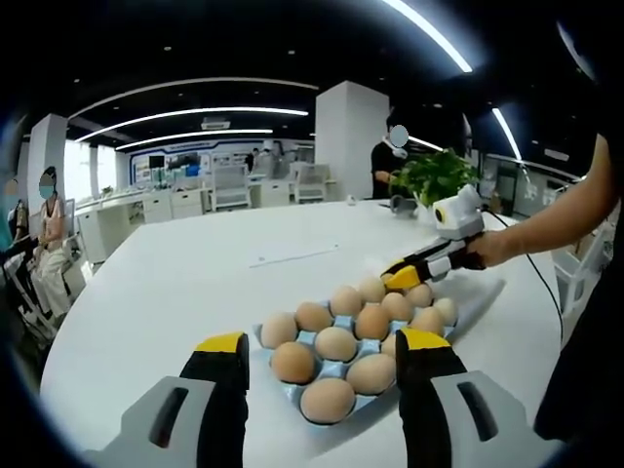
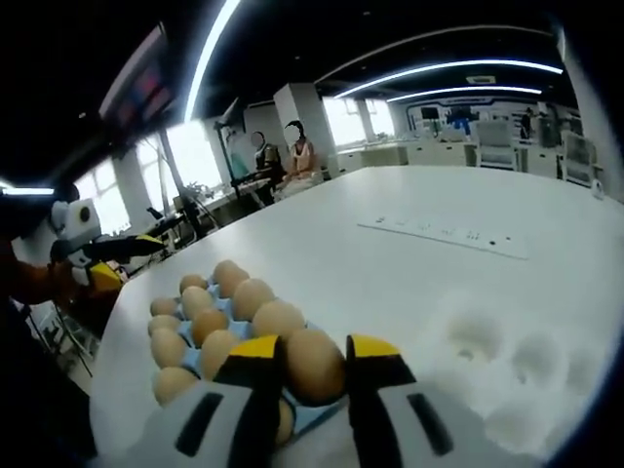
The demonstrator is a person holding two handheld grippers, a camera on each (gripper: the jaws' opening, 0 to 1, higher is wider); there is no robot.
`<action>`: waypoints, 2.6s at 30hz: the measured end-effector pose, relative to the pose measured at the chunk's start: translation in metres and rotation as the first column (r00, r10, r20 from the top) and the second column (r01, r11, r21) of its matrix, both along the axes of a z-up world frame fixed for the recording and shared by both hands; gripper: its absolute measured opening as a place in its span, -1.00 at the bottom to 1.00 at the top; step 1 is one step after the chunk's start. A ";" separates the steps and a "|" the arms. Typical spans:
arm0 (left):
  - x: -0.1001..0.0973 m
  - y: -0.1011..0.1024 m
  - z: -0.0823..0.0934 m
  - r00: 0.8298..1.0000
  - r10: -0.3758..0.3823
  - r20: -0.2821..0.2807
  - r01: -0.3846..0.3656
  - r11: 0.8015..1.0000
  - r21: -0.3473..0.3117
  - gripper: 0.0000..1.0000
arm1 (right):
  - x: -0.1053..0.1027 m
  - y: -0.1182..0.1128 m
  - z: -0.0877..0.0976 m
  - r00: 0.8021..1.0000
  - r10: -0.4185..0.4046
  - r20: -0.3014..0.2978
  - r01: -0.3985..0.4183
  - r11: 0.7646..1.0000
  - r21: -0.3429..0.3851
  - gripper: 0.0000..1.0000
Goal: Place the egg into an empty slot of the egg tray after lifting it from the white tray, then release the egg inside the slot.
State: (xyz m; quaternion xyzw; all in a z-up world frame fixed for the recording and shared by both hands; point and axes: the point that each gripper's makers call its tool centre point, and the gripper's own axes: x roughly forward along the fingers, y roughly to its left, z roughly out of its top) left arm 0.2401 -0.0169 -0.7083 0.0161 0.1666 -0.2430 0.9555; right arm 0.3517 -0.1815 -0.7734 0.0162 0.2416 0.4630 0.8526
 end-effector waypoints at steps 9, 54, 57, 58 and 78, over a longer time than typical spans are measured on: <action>-0.001 0.002 0.001 1.000 0.004 0.001 -0.004 1.000 -0.002 0.22 | -0.001 -0.002 0.000 1.000 -0.010 0.012 0.010 1.000 -0.003 -0.46; -0.016 -0.012 0.008 0.998 -0.048 0.029 0.048 0.999 -0.004 0.21 | -0.104 -0.035 0.059 0.972 0.203 0.118 -0.220 0.963 0.154 0.90; -0.018 -0.012 0.008 0.998 -0.053 0.031 0.053 0.999 -0.003 0.21 | -0.112 -0.036 0.059 0.972 0.215 0.095 -0.229 0.959 0.168 0.89; -0.019 -0.012 0.007 0.998 -0.056 0.030 0.056 0.998 -0.003 0.21 | -0.115 -0.037 0.060 0.972 0.214 0.094 -0.228 0.958 0.173 0.88; -0.073 -0.033 0.029 0.978 -0.202 0.054 0.205 0.977 -0.058 0.28 | -0.177 -0.039 0.085 0.957 0.263 0.123 -0.280 0.949 0.147 0.85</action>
